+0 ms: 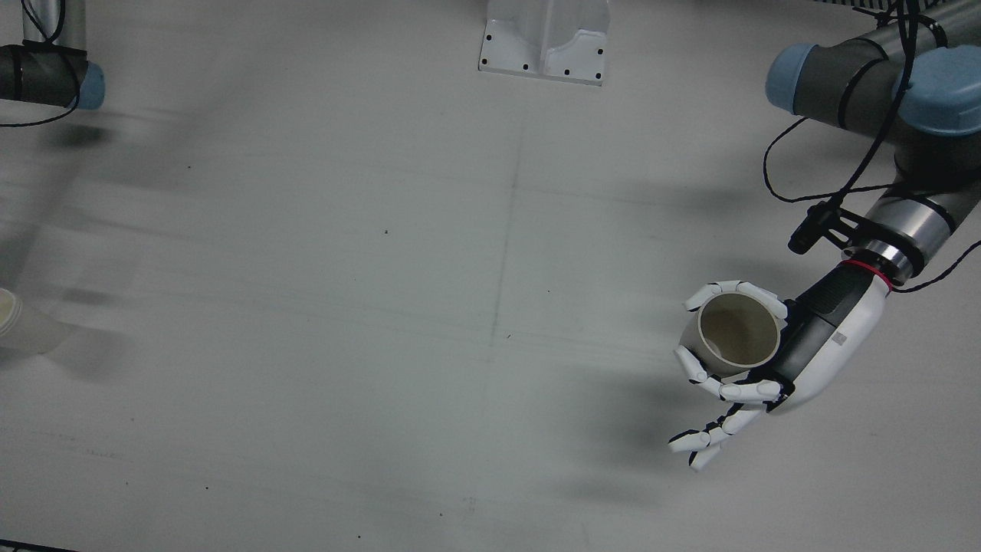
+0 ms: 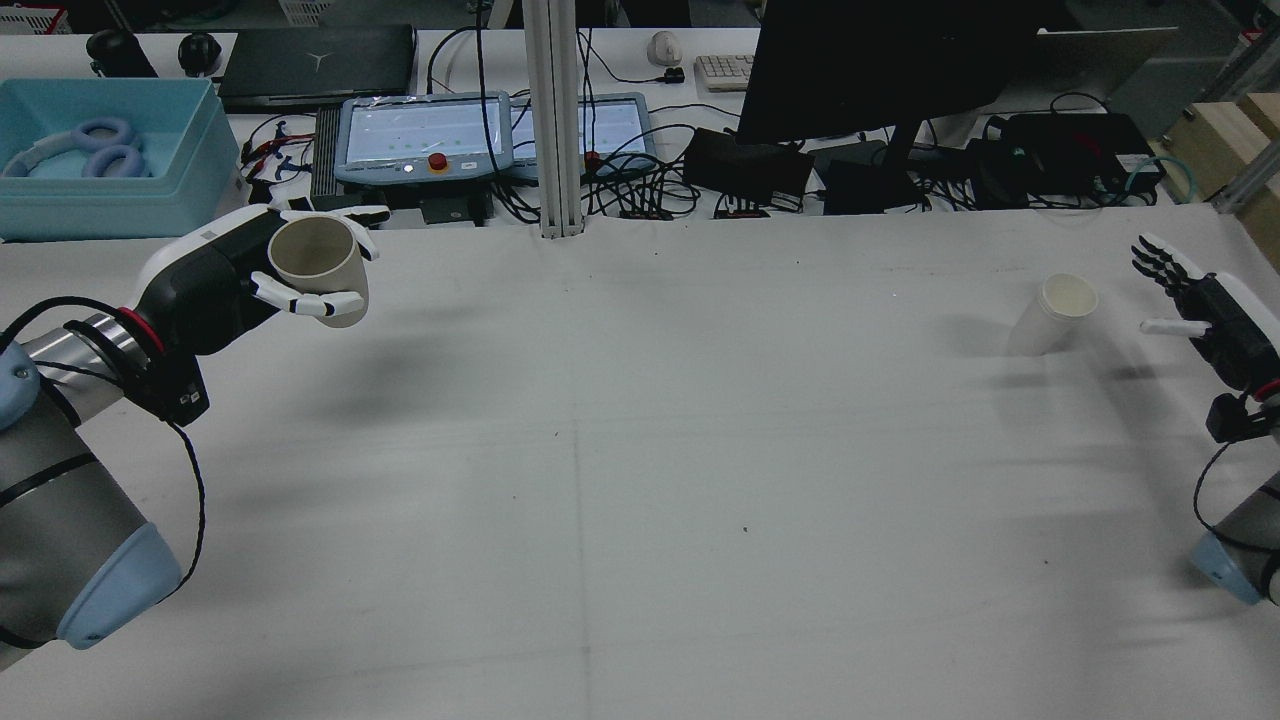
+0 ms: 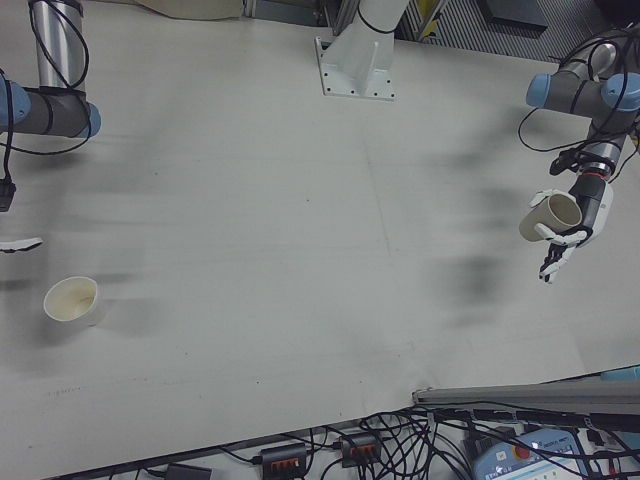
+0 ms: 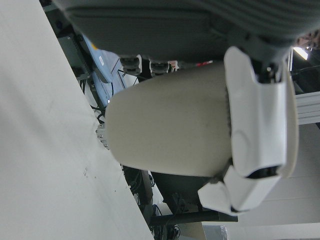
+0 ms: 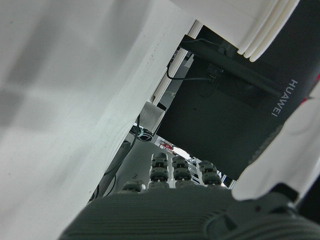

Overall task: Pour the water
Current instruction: 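Reach the right hand to the other paper cup and grasp it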

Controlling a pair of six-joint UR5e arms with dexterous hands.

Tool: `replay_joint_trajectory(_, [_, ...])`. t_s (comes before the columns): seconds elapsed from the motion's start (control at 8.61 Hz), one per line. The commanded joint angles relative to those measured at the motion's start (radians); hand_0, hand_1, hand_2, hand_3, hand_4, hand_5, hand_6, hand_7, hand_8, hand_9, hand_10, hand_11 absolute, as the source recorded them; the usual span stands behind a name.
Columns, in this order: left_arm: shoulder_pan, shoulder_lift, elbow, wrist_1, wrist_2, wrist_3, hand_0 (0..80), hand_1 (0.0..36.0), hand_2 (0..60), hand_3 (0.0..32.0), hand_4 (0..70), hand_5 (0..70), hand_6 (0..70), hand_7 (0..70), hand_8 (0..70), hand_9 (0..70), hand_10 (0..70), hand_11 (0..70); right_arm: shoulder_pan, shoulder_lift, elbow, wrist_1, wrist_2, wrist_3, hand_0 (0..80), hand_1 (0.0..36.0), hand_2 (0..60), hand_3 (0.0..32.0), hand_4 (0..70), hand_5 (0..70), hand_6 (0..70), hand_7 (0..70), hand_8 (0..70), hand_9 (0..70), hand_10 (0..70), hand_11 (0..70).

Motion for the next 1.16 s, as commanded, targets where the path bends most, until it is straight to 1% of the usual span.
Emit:
replay_joint_trajectory(0.0, [0.002,-0.015,0.008,0.001,-0.004,0.000,61.0,36.0,60.0,0.0,70.0,70.0,11.3,16.5,5.7,5.1,3.4,6.8,-0.094,0.021,-0.018,0.001,0.069,-0.052,39.6,3.2,0.0,0.0,1.6,7.6,8.4,9.1,9.5,11.7,0.0,0.0])
replay_joint_trajectory(0.23, [0.000,-0.015,0.008,-0.001,-0.004,0.000,60.4,36.0,60.0,0.0,70.0,70.0,11.4,16.4,5.7,5.1,3.5,6.8,-0.185,0.027,-0.018,-0.001,0.146,-0.065,40.1,3.5,0.0,0.0,1.7,7.1,8.2,8.9,8.9,10.9,0.0,0.0])
replay_joint_trajectory(0.35, [0.000,-0.014,0.007,-0.001,-0.004,-0.001,60.4,36.0,60.0,0.0,70.0,70.0,11.3,16.3,5.6,5.1,3.7,7.2,-0.199,0.036,-0.018,-0.001,0.160,-0.068,40.3,3.6,0.0,0.0,2.0,7.4,8.3,9.1,9.0,10.9,0.0,0.0])
replay_joint_trajectory(0.58, [-0.002,-0.014,0.005,-0.002,-0.004,-0.001,60.5,36.0,60.0,0.0,70.0,70.0,11.2,16.1,5.6,5.1,3.8,7.3,-0.199,0.052,-0.018,-0.002,0.161,-0.077,40.6,3.8,0.0,0.0,2.7,8.1,8.7,9.4,9.4,11.0,0.0,0.0])
replay_joint_trajectory(0.81, [-0.002,-0.014,0.003,-0.004,-0.004,-0.001,60.4,36.0,60.0,0.0,70.0,70.0,11.3,16.0,5.7,5.1,3.8,7.2,-0.199,0.056,-0.018,-0.004,0.161,-0.097,41.1,3.9,0.0,0.0,5.5,9.7,9.9,10.9,9.8,10.8,0.0,0.0])
replay_joint_trajectory(1.05, [0.000,-0.014,0.002,-0.008,-0.004,-0.003,59.9,36.0,60.0,0.0,70.0,70.0,11.4,16.1,5.8,5.2,3.8,7.2,-0.200,0.064,-0.018,-0.005,0.190,-0.106,41.7,4.1,0.0,0.0,7.9,11.0,11.0,12.4,10.4,11.5,0.0,0.0])
